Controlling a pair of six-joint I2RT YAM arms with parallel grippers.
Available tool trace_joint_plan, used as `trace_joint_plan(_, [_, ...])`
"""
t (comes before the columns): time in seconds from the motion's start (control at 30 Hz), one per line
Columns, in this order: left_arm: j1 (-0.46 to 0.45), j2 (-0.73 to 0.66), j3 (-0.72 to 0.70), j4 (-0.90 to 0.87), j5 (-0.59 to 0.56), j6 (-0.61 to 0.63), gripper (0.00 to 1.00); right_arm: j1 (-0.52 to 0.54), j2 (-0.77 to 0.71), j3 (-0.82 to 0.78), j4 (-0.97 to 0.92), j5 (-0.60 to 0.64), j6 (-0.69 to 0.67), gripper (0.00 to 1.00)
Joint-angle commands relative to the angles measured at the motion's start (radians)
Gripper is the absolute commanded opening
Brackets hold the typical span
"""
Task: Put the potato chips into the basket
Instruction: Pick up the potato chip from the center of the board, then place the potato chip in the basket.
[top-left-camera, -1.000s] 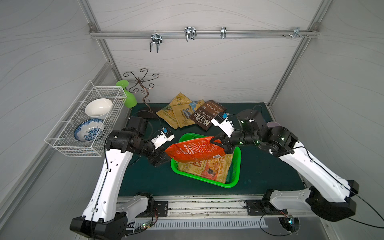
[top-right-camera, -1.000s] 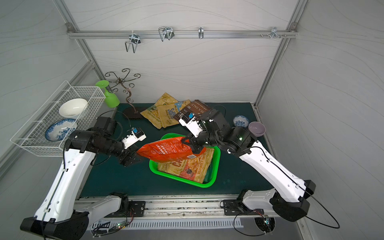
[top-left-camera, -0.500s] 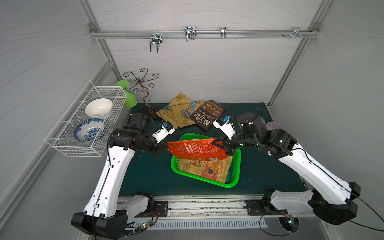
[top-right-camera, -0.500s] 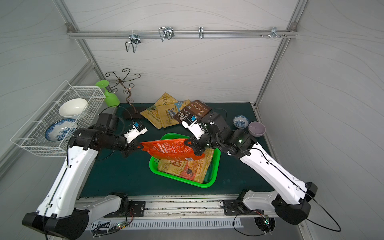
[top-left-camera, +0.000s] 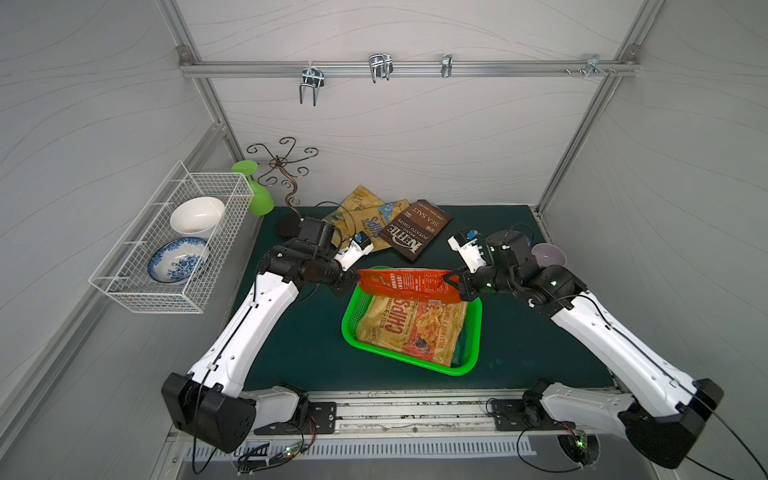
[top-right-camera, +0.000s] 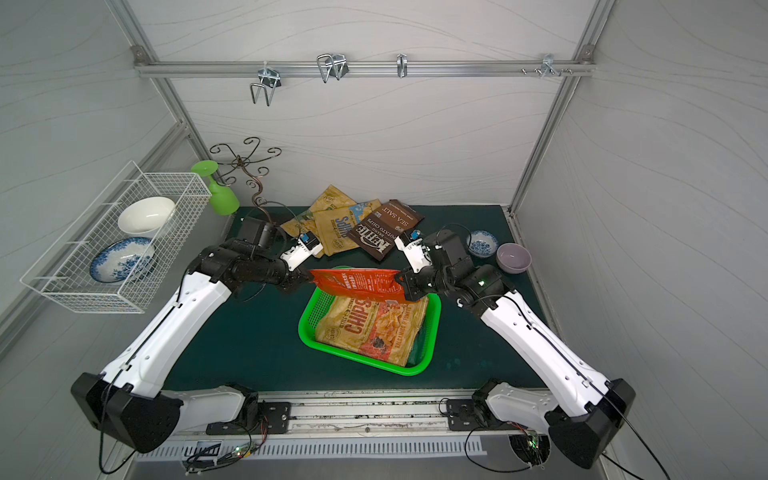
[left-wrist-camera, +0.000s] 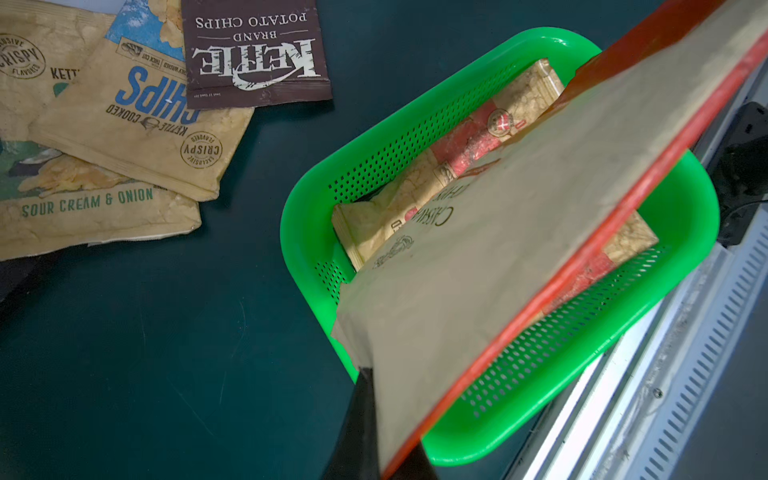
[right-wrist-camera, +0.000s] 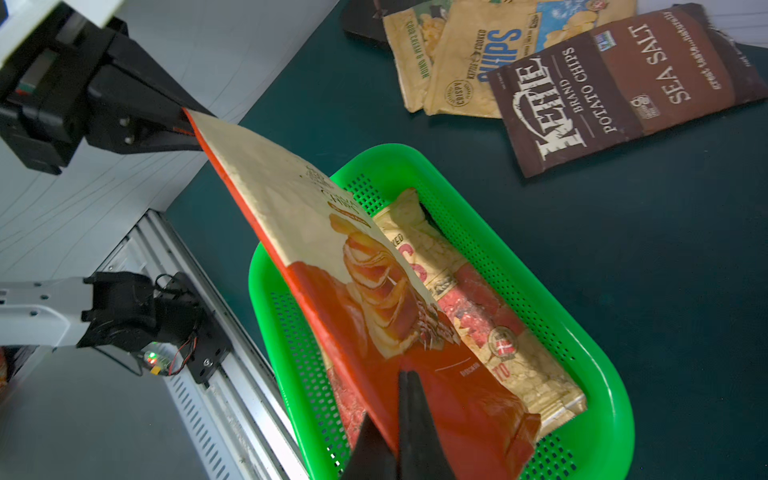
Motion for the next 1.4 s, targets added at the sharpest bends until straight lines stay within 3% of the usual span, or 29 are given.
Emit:
trace_joint_plan(0.0, [-0.008,0.054,0.062,0.089,-0.083,-0.026,0.0,-0.043,-0.022,-0.005,0.034,0.065,0.019,0.0])
trace_joint_plan(0.23, [-0.02,0.166,0.126,0.13,-0.123,-0.041,0.0,-0.102,-0.023,-0.045,0.071,0.064,0.036,0.0])
trace_joint_plan(0.53, [-0.033,0.213,0.117,0.17,-0.174,-0.034,0.0,-0.13,0.0,-0.111,0.11,0.095,0.033,0.0])
trace_joint_plan(0.9, [-0.039,0.223,0.043,0.18,-0.185,-0.03,0.0,-0.14,-0.035,-0.259,0.155,0.122,0.068,0.0])
trace_joint_plan(1.2, [-0.041,0.147,-0.05,0.166,-0.167,0.002,0.0,-0.141,-0.11,-0.281,0.106,0.067,0.093,0.0])
trace_joint_plan(1.37, [-0.041,0.075,-0.108,0.118,-0.126,0.042,0.0,-0.138,-0.14,-0.298,0.08,-0.048,0.106,0.17])
